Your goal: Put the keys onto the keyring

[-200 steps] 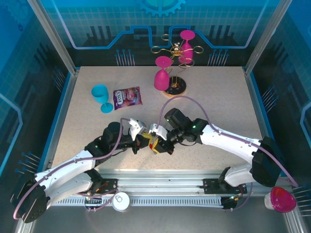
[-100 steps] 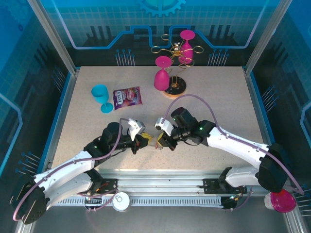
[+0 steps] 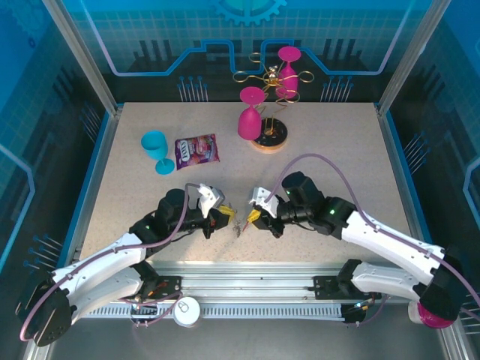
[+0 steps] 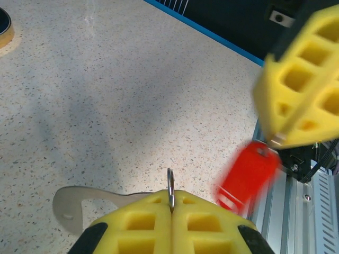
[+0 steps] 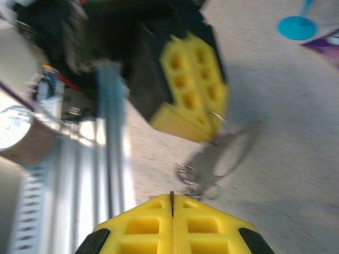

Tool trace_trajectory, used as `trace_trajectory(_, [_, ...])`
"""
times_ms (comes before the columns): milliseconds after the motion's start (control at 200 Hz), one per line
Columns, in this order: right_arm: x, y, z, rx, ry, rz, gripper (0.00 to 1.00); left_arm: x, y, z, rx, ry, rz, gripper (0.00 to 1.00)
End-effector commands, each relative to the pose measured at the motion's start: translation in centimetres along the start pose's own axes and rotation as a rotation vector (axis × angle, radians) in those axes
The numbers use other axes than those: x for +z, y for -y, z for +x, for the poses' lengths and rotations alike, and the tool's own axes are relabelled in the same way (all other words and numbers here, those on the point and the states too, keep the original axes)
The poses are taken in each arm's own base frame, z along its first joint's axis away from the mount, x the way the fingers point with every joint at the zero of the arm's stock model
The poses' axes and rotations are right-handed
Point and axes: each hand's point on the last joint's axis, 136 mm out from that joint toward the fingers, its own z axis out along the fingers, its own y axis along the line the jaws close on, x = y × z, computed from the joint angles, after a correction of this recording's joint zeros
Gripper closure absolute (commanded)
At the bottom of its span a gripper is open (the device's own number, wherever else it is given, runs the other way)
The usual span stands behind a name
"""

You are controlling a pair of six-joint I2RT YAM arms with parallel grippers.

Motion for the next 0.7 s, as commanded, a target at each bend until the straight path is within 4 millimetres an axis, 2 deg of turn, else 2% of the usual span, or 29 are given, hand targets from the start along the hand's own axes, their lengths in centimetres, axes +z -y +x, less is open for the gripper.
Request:
trace_trajectory(0, [0.0,3.4,-0.5,-0.156,0.046,0.207,1.00,0.1,0.7,-0.1,0.017,0.008,0.045,1.00])
trace_trajectory(130, [1.0,3.3,-0.9,-0.208,0.047,0.174,1.00,0.3,1.0,-0.3,0.007,0.006,0.064,1.00])
trace_trajectory(320, [1.7,2.1,-1.2,-0.235,0.057,0.071,1.00,0.4,1.4,-0.3,-0.014,-0.007,0.091,1.00])
trace_trajectory(695, [2.2,2.9,-0.9,-0.255,0.015,0.110,1.00,0.8,1.5,0.0,-0.055,-0.012,0.111,1.00])
